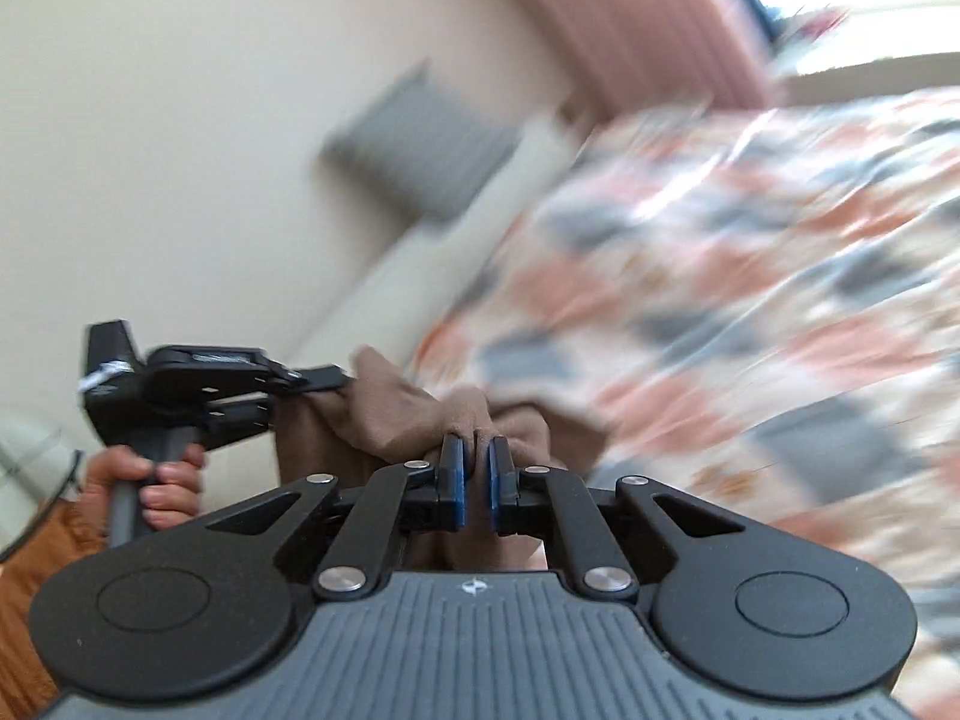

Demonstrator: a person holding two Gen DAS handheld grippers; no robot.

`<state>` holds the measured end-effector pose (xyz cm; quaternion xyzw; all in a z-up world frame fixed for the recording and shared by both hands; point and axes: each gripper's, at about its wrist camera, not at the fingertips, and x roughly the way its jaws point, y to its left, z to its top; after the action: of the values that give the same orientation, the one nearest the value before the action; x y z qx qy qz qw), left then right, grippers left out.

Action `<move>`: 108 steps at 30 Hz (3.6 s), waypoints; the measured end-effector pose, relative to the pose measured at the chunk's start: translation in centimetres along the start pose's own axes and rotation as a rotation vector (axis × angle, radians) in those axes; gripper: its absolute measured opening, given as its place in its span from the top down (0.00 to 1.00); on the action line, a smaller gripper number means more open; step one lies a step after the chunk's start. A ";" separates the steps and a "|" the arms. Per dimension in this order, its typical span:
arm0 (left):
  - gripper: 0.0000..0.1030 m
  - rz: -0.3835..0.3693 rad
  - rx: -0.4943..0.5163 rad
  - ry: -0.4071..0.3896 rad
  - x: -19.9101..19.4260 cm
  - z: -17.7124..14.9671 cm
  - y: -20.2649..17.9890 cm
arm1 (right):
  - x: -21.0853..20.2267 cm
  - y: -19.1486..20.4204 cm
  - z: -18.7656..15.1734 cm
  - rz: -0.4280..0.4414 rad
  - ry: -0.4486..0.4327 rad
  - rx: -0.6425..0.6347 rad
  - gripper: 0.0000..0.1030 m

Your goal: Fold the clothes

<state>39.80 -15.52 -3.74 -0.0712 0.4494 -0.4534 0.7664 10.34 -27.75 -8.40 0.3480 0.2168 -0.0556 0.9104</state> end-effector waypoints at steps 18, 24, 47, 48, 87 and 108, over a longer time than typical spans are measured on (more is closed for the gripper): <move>0.73 -0.115 0.593 0.370 10.4 -25.2 -33.8 | -36.6 -6.2 -15.3 -0.388 0.054 0.138 0.66; 0.66 -0.055 0.565 0.508 8.5 -31.3 -28.3 | -37.5 -8.5 -19.3 -0.482 0.057 0.270 0.51; 0.68 0.144 0.622 0.599 6.8 -48.9 -25.8 | -39.2 -24.6 -19.1 -0.692 0.332 0.171 0.48; 0.68 0.157 0.603 0.598 7.2 -49.7 -26.5 | -39.5 -26.1 -18.8 -0.683 0.353 0.148 0.48; 0.35 0.023 0.676 0.184 7.8 -51.3 -40.1 | -36.2 -30.9 -4.7 0.088 0.234 0.304 0.96; 0.39 0.183 0.238 0.377 8.2 -50.8 -28.2 | -24.0 -38.2 -14.7 -0.313 0.627 -0.156 0.44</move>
<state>-14.75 -22.97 -24.04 0.1468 0.5326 -0.4371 0.7098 -26.10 -48.02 -31.02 0.2402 0.5399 -0.0679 0.8038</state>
